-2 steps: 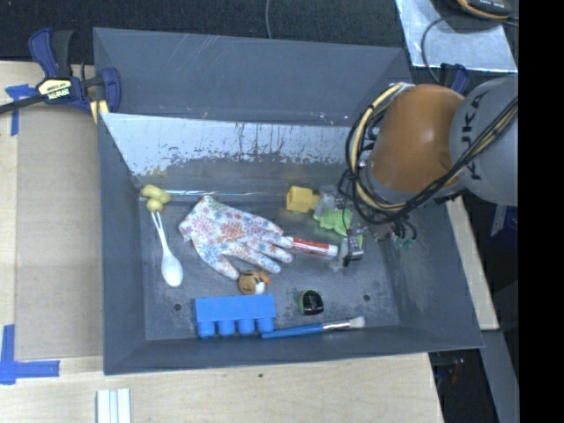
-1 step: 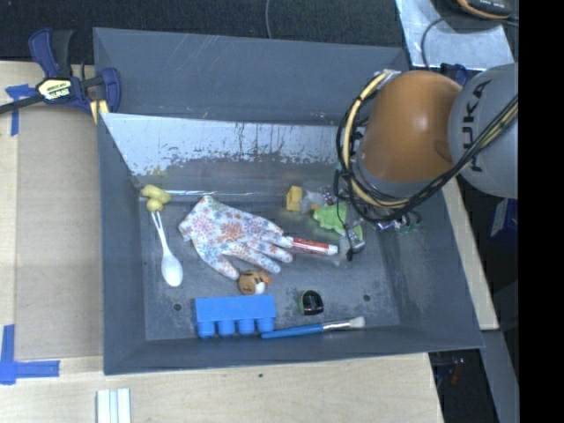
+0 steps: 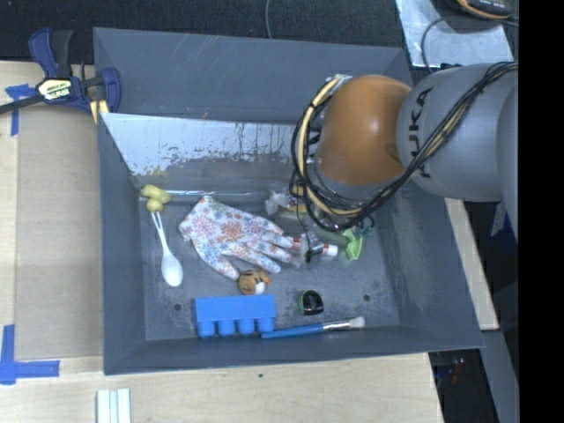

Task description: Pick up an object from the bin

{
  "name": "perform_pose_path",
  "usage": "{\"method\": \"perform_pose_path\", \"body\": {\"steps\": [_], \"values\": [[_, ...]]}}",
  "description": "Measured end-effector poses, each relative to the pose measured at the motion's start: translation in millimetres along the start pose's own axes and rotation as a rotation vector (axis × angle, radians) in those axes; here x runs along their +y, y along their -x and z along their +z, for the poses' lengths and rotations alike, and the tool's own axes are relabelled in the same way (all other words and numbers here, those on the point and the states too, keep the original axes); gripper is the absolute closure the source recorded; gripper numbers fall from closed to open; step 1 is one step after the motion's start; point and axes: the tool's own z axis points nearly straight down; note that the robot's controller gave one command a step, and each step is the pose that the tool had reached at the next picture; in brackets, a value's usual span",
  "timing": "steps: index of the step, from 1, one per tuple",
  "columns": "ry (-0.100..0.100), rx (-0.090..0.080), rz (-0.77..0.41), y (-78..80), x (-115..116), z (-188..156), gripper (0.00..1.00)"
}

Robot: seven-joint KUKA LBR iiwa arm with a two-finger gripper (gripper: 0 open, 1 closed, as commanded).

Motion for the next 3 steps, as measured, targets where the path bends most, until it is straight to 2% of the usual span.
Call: {"method": "perform_pose_path", "body": {"steps": [1, 2, 3], "values": [[-0.011, -0.014, -0.089, 26.2, 8.5, 35.2, 0.00], [-0.007, -0.017, 0.157, 40.6, 15.8, 37.4, 1.00], [-0.007, -0.017, 0.156, 40.5, 15.9, 36.6, 1.00]]}}
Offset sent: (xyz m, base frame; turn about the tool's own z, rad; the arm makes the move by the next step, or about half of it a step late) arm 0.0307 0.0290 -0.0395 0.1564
